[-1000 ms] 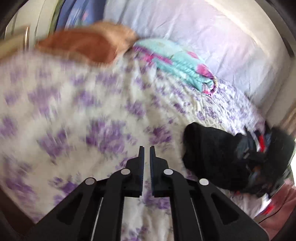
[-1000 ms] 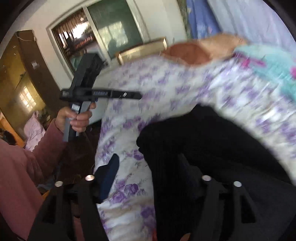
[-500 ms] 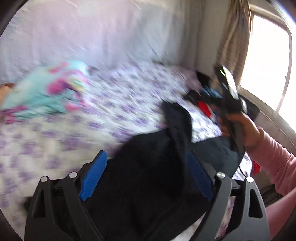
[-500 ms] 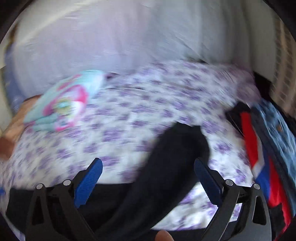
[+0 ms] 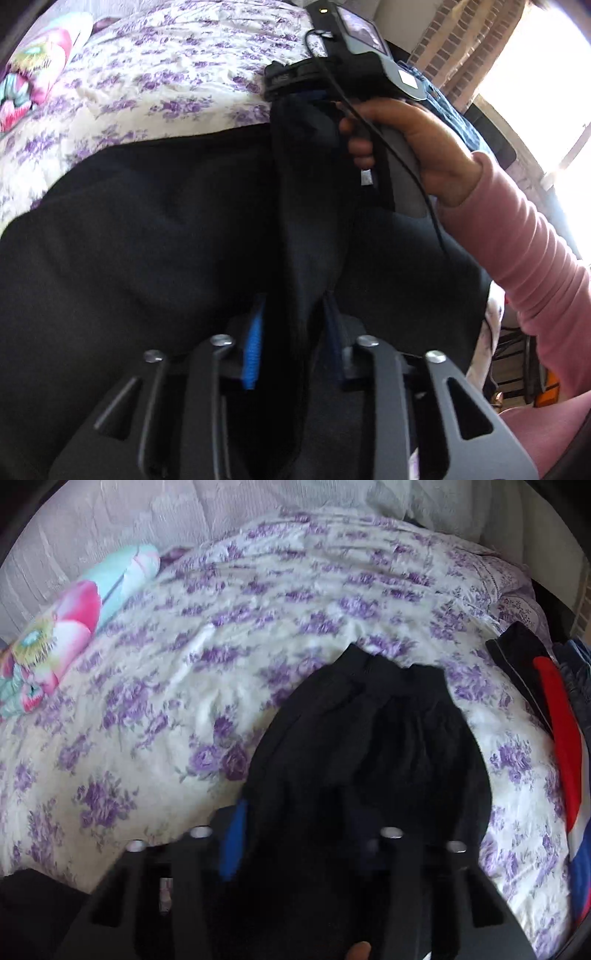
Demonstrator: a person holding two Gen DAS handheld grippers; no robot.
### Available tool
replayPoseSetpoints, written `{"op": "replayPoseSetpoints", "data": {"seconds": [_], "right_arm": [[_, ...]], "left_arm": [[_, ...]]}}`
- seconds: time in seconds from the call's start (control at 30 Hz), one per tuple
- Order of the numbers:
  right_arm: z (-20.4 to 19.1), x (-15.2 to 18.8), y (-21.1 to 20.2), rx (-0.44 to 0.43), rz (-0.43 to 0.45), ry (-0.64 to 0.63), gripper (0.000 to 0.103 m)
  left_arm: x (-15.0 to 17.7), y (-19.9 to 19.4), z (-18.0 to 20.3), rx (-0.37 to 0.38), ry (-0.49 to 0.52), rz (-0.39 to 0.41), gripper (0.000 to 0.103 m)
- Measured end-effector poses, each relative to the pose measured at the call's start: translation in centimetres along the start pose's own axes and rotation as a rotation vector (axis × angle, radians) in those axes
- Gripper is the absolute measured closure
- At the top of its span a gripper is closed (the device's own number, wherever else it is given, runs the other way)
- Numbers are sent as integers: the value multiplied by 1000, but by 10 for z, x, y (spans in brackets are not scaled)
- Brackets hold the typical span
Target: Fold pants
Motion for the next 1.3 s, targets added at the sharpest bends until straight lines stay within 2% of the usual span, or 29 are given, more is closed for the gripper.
{"op": "replayPoseSetpoints", "data": {"seconds": [0.07,0.1,0.2,0.3,0.37,0.47,0.5,0.53,0.6,0.67,0.73,0.8,0.87,0.97,1.1,1.13,1.17,1.2,1.23,1.3], "right_arm": [[11,-5,-15,-59,-10,50,95],[19,-9,-29,-93,2,89,96],[47,-18,-82,-206,90,179,96],[98,-7,-158,-327,198,312,96],[142,24,-203,-371,257,403,96],[199,98,-244,-334,305,496,95],[210,119,-246,-311,295,510,88],[224,150,-242,-248,253,524,56],[258,203,-233,-102,144,595,20],[284,227,-236,-77,107,686,20],[300,230,-254,-85,156,713,20],[293,209,-273,-64,240,601,20],[284,187,-272,-94,278,520,20],[275,154,-233,-146,206,511,20],[277,125,-159,-117,22,512,29],[274,123,-152,-88,10,493,37],[267,120,-148,-42,11,451,46],[261,118,-147,-8,19,398,92],[254,114,-147,-15,9,350,97],[253,108,-157,-14,25,342,98]], "left_arm": [[-1,-1,2,12,7,1,92],[-2,-3,3,10,12,3,94],[-9,-17,9,-2,46,40,96],[-14,-43,30,-3,128,109,96],[-16,-54,53,-4,204,145,96],[-11,-54,79,38,288,150,96],[-7,-49,86,58,305,132,96],[-1,-42,90,70,318,108,96],[9,-29,94,81,331,60,96],[22,-18,93,107,315,11,96],[33,-13,88,115,293,-15,95],[37,-14,86,118,271,-12,95],[36,-17,86,112,251,4,95],[33,-17,87,110,221,26,91],[34,-12,88,103,183,38,88],[34,-11,87,103,178,40,87],[35,-11,87,102,171,44,85],[35,-9,87,101,168,46,84],[34,-7,87,101,165,47,83],[32,-4,86,103,155,43,81]]}}
Point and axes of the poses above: each gripper's, at about its wrist camera, not at the fingertips, and y roughly the way its jaws point, z to its right, x to its underside, the point moved 5 cm from there along y, roughly the way its jaws point, and after that the axes turned 11 degrees about y, right-handed, at the moved point
